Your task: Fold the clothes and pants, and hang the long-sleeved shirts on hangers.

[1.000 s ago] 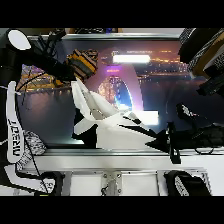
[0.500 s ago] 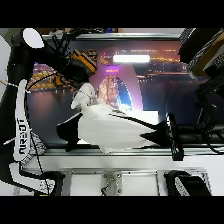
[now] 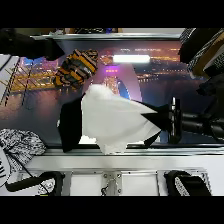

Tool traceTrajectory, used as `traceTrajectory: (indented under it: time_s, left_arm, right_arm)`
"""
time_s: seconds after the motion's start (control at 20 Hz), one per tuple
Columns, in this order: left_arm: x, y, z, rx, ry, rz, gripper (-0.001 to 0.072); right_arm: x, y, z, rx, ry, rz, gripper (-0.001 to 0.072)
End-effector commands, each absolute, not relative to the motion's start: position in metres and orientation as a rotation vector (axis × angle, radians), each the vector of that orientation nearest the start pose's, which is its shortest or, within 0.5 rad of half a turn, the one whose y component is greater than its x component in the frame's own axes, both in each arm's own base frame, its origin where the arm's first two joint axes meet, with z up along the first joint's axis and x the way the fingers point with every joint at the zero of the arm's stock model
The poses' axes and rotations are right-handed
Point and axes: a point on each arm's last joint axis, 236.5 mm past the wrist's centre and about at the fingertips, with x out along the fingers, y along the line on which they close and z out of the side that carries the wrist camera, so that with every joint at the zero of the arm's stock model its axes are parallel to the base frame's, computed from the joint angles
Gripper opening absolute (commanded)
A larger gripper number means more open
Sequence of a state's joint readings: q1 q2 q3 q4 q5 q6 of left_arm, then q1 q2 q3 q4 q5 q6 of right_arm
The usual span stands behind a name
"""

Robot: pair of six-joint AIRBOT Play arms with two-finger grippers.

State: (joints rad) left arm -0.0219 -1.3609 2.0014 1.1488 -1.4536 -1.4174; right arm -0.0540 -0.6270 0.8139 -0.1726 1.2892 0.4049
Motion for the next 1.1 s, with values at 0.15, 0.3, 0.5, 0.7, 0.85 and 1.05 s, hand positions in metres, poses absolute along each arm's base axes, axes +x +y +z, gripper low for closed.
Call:
traceTrajectory:
  time_s: [0.15,0.3,0.5,0.7,0.85,1.05]
  left_arm:
    - [0.390,-0.091,0.317,-0.099,0.627,-0.397,0.0018]
    - [0.379,-0.096,0.310,-0.111,0.606,-0.400,0.0018]
    - [0.366,-0.122,0.292,-0.114,0.596,-0.451,0.0018]
    - [0.362,-0.143,0.280,-0.114,0.585,-0.494,0.0018]
    - [0.367,-0.150,0.270,-0.111,0.612,-0.508,0.0017]
    - [0.375,-0.153,0.255,-0.110,0.650,-0.509,0.0018]
  right_arm:
    - [0.282,0.169,0.303,-0.033,-0.028,0.839,0.0005]
    - [0.301,0.126,0.325,-0.137,-0.078,0.609,0.0005]
    - [0.306,0.049,0.337,-0.210,-0.073,0.289,0.0005]
    - [0.273,-0.016,0.347,-0.322,-0.050,-0.008,0.0005]
    - [0.226,-0.058,0.364,-0.352,-0.064,-0.268,0.0005]
    - [0.157,-0.098,0.379,-0.373,-0.084,-0.624,0.0005]
